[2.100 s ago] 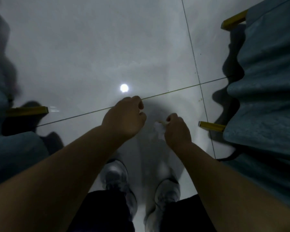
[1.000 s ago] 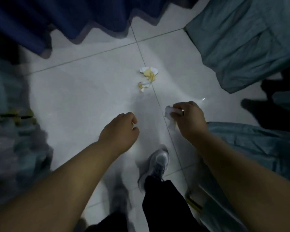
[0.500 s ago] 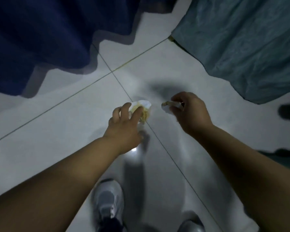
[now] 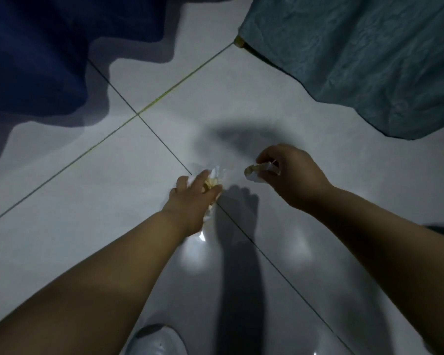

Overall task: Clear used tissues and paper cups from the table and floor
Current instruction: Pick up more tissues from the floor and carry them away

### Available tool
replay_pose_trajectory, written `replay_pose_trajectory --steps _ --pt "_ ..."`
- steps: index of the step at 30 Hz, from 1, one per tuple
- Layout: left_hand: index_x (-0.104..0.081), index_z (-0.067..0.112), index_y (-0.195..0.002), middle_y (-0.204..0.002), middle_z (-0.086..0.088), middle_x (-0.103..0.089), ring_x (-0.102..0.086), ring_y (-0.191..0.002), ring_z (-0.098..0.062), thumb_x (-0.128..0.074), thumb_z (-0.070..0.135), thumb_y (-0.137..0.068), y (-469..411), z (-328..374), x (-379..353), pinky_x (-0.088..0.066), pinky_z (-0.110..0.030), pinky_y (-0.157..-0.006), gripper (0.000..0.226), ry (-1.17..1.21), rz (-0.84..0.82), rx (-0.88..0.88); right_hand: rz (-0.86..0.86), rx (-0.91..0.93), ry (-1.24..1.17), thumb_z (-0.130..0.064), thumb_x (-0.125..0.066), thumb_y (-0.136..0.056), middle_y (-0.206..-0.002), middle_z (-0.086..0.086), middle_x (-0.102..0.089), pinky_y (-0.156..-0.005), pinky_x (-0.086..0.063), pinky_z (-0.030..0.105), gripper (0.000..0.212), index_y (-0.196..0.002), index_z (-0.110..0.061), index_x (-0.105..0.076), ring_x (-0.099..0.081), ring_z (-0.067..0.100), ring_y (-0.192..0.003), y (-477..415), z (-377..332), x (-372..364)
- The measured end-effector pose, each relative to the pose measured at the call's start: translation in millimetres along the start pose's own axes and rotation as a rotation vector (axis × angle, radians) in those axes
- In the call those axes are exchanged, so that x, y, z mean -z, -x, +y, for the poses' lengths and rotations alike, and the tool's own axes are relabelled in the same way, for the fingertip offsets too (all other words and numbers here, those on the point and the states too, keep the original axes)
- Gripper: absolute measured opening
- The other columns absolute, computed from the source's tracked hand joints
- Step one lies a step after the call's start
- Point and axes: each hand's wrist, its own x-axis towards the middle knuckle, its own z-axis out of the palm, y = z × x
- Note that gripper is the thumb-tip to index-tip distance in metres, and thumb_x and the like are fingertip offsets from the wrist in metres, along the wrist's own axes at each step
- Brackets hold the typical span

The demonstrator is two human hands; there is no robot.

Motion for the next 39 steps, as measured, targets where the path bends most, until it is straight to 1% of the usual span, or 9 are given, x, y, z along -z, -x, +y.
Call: replay_pose_trajectory --steps 3,5,13,17,25,29,33,36,39 --pt "-0.041 0.019 -0.137 -0.144 -0.01 -0.031 -0.041 -0.117 -0.031 -0.065 0.012 -0.084 5.6 10.5 6.7 -0.043 -0.034 -0.093 0.058 0.068 0.031 -0.033 -0.013 -0.008 -0.007 -0.02 -0.064 -0.087 -0.101 0.006 -0.061 -0.07 -0.038 0.027 0.017 -0.101 -0.012 -0.066 -0.056 0.023 -0.088 6.9 0.2 3.7" --pt "-0.045 0.016 -0.131 -0.134 -0.011 -0.039 -0.045 -0.11 -0.03 -0.062 0.01 -0.084 15.9 18.8 20.8 -0.044 -0.034 -0.087 0.05 0.103 0.024 -0.013 -0.012 -0.038 -0.042 -0.022 -0.065 -0.087 -0.094 0.004 -0.06 -0.067 -0.038 0.026 0.016 -0.099 -0.012 -0.066 -0.057 0.022 -0.084 14.1 -4.5 11.0" --pt "-0.024 0.029 -0.143 -0.132 -0.007 -0.038 -0.037 -0.118 -0.028 -0.054 0.015 -0.085 118.7 57.3 129.7 -0.042 -0.034 -0.089 0.067 0.303 0.01 0.147 0.076 -0.284 -0.348 -0.026 -0.068 -0.084 -0.086 0.002 -0.063 -0.059 -0.049 0.024 0.015 -0.094 -0.015 -0.064 -0.059 0.015 -0.069 82.9 -66.5 98.2" --pt "-0.036 0.025 -0.13 -0.124 -0.005 -0.037 -0.034 -0.113 -0.025 -0.054 0.007 -0.082 182.3 86.1 210.2 -0.04 -0.03 -0.079 0.054 0.47 0.098 0.197 0.089 -0.332 -0.41 -0.026 -0.068 -0.084 -0.076 0.0 -0.064 -0.055 -0.05 0.024 0.013 -0.09 -0.015 -0.064 -0.06 0.009 -0.062 121.5 -114.7 171.3" --pt "-0.042 0.028 -0.119 -0.116 0.005 -0.033 -0.051 -0.086 -0.013 -0.059 0.007 -0.082 336.8 141.0 391.7 -0.046 -0.023 -0.073 0.047 0.779 0.283 0.224 0.169 -0.366 -0.552 -0.017 -0.067 -0.085 -0.077 -0.007 -0.061 -0.044 -0.038 0.003 0.006 -0.089 -0.017 -0.063 -0.056 0.004 -0.067 201.9 -228.8 338.3" --pt "-0.046 0.031 -0.113 -0.113 0.006 -0.033 -0.045 -0.078 0.001 -0.061 0.002 -0.078 407.9 163.5 463.5 -0.052 -0.026 -0.077 0.048 0.9 0.397 0.237 0.244 -0.374 -0.565 -0.018 -0.067 -0.083 -0.079 -0.002 -0.065 -0.056 -0.042 0.015 0.005 -0.088 -0.017 -0.065 -0.06 0.012 -0.072 250.3 -276.5 411.1" --pt "-0.049 0.033 -0.114 -0.115 0.006 -0.036 -0.05 -0.079 -0.005 -0.067 0.012 -0.078 455.3 178.8 516.3 -0.05 -0.017 -0.066 0.046 0.887 0.489 0.226 0.347 -0.389 -0.624 -0.02 -0.069 -0.082 -0.074 -0.006 -0.063 -0.058 -0.042 0.022 0.006 -0.085 -0.02 -0.064 -0.059 0.012 -0.069 295.8 -312.2 461.5" --pt "-0.05 0.035 -0.11 -0.113 0.006 -0.037 -0.052 -0.098 -0.017 -0.073 0.023 -0.073 479.7 191.2 544.3 -0.055 -0.039 -0.082 0.044 0.925 0.501 0.153 0.464 -0.418 -0.671 -0.021 -0.07 -0.083 -0.077 -0.007 -0.064 -0.052 -0.041 0.011 0.008 -0.088 -0.017 -0.065 -0.058 0.006 -0.068 326.5 -337.0 488.1" --pt "-0.051 0.032 -0.108 -0.113 0.005 -0.038 -0.054 -0.095 -0.016 -0.076 0.028 -0.073 507.5 210.0 569.3 -0.054 -0.045 -0.084 0.043 0.924 0.486 0.011 0.629 -0.448 -0.722 -0.018 -0.07 -0.081 -0.079 -0.006 -0.065 -0.052 -0.041 0.005 0.01 -0.089 -0.014 -0.066 -0.058 0.002 -0.066 359.4 -360.2 513.7"
